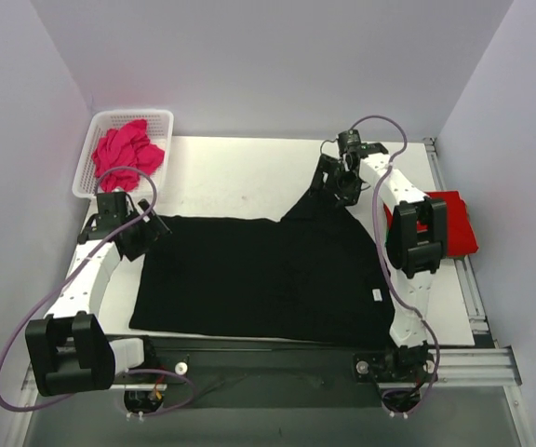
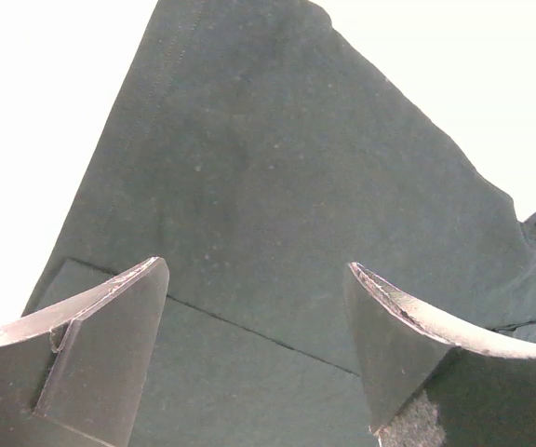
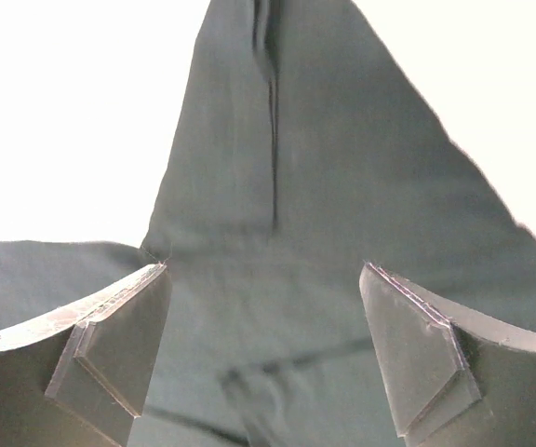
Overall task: Fold and stack the t-shirts
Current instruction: Grap the side of the flattened tshirt furthest away from the robot with both arms
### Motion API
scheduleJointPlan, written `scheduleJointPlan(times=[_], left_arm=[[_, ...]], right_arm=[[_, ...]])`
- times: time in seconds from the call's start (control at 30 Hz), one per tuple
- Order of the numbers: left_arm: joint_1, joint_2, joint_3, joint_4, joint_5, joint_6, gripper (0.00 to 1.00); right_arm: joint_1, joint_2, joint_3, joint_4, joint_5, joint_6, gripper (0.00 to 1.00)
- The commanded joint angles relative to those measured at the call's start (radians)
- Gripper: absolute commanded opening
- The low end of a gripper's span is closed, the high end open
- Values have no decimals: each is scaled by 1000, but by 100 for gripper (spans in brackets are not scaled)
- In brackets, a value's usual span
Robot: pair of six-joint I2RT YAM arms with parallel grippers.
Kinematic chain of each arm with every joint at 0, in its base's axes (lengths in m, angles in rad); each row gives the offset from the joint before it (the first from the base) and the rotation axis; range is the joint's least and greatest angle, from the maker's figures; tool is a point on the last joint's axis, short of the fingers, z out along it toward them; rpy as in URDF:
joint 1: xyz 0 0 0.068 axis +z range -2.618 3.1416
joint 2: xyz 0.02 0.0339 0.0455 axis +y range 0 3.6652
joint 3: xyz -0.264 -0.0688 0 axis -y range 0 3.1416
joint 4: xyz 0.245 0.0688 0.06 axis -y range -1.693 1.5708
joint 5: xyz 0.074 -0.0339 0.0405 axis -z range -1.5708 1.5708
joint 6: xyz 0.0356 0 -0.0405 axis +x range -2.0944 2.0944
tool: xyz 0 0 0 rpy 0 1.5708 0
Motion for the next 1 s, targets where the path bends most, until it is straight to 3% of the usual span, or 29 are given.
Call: scheduleJointPlan(times=[0.0,0.4,0.97], left_arm=[[22,6,34,26,24,32,87],[31,49,32,23,6,15,87],[34,27,22,-23,-12,20,87]], right_arm=[[-22,64,115,5,48,-2,85],[-43,304,363,54,7,24,72],[-20,413,463,119,4,82,52]])
